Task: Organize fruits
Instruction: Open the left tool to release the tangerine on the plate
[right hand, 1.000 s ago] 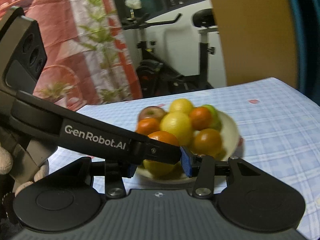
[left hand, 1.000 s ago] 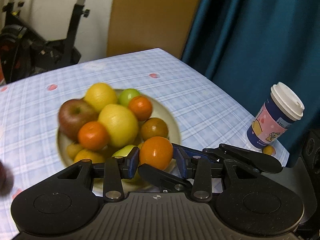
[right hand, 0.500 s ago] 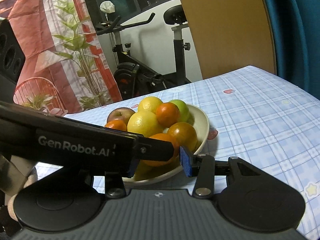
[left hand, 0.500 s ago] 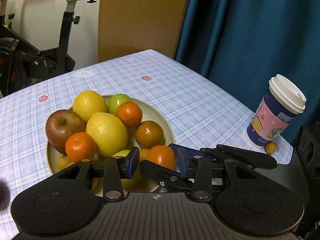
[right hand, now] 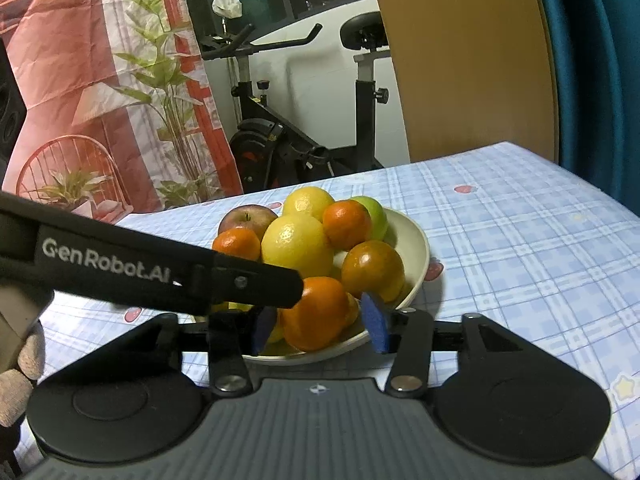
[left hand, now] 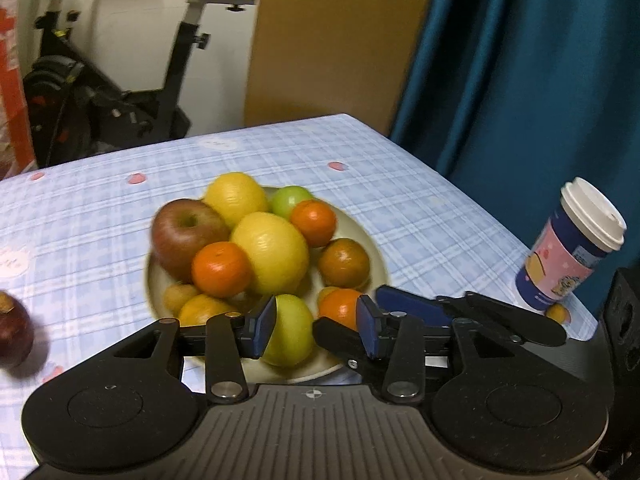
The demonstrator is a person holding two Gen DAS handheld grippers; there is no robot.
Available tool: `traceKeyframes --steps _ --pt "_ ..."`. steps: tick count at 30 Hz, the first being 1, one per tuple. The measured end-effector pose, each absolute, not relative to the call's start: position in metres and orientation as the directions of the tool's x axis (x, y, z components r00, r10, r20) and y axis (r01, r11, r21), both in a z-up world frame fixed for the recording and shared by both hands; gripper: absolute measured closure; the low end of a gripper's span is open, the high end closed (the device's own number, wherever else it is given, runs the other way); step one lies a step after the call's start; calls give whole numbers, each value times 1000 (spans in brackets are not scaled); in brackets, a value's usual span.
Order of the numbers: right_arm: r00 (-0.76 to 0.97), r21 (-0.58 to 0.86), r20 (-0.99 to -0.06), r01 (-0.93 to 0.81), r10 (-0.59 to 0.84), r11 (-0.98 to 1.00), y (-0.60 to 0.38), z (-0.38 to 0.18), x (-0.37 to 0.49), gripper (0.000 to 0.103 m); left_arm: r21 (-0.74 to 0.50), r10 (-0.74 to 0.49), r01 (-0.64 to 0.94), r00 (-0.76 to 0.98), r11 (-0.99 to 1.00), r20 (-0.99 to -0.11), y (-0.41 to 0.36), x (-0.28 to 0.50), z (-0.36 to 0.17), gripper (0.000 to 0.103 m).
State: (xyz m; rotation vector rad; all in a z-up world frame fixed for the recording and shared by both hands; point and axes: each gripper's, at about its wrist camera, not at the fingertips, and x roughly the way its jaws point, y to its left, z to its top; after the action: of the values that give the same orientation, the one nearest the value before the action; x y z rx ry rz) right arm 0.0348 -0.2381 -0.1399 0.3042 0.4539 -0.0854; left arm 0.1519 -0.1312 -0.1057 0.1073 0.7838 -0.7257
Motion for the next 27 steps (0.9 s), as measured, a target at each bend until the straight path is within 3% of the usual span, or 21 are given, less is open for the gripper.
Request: traceKeyframes --steps 2,10,27 --pt "898 254 -440 145 -19 956 -235 -139 35 40 -181 -552 613 493 769 -672 -125 152 -104 56" --pt "902 252 -431 154 -32 955 -235 -139 34 36 -214 -518 518 563 828 -644 -92 153 -95 53" --pt "910 235 -414 136 -27 962 -224 -123 35 36 -216 -396 337 680 916 -617 15 170 -62 50"
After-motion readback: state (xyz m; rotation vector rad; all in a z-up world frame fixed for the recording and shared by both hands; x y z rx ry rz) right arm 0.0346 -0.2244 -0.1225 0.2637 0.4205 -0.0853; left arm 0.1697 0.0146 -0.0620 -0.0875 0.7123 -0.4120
